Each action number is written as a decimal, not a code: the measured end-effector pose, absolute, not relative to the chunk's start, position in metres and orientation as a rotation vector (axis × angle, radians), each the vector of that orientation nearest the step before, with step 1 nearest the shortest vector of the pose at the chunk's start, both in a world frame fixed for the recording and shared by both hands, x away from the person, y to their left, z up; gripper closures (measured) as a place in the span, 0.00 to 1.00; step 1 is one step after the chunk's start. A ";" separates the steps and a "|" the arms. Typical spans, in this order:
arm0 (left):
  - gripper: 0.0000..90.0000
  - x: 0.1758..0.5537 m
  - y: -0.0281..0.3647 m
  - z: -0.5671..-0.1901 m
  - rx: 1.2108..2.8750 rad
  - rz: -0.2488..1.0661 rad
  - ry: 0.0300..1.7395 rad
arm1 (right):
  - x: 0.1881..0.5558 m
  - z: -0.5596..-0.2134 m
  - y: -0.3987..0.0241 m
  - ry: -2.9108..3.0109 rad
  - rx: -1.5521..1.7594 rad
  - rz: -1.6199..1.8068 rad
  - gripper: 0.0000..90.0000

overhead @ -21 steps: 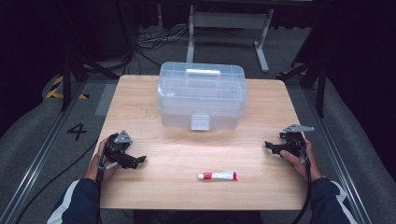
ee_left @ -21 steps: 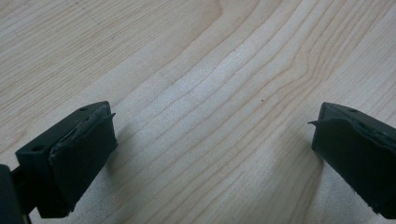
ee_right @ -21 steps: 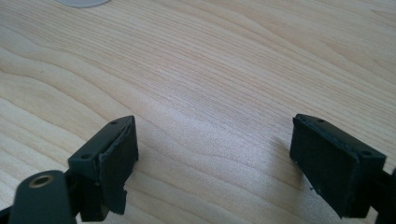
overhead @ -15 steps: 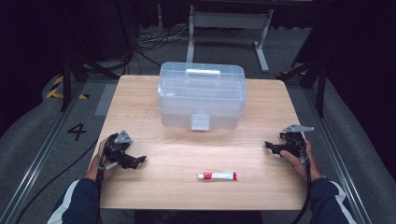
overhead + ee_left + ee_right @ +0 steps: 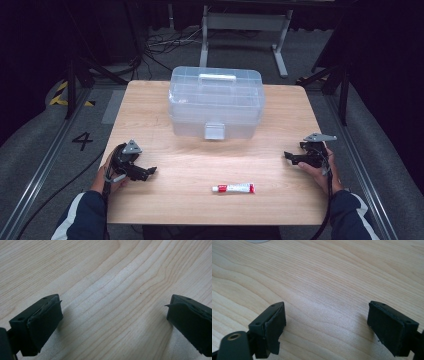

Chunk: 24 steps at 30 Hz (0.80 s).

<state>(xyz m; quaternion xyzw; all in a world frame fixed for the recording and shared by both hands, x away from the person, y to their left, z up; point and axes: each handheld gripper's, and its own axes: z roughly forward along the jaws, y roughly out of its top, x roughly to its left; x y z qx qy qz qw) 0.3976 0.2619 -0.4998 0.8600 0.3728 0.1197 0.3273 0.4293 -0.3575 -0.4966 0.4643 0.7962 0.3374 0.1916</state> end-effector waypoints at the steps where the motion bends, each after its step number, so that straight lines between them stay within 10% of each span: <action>1: 0.00 0.397 0.262 -0.500 2.252 0.312 0.979 | 0.429 -0.497 -0.358 2.237 1.302 0.945 0.17; 24: 0.00 0.396 0.261 -0.500 2.245 0.322 1.000 | 0.424 -0.446 -0.344 2.182 1.185 1.025 0.31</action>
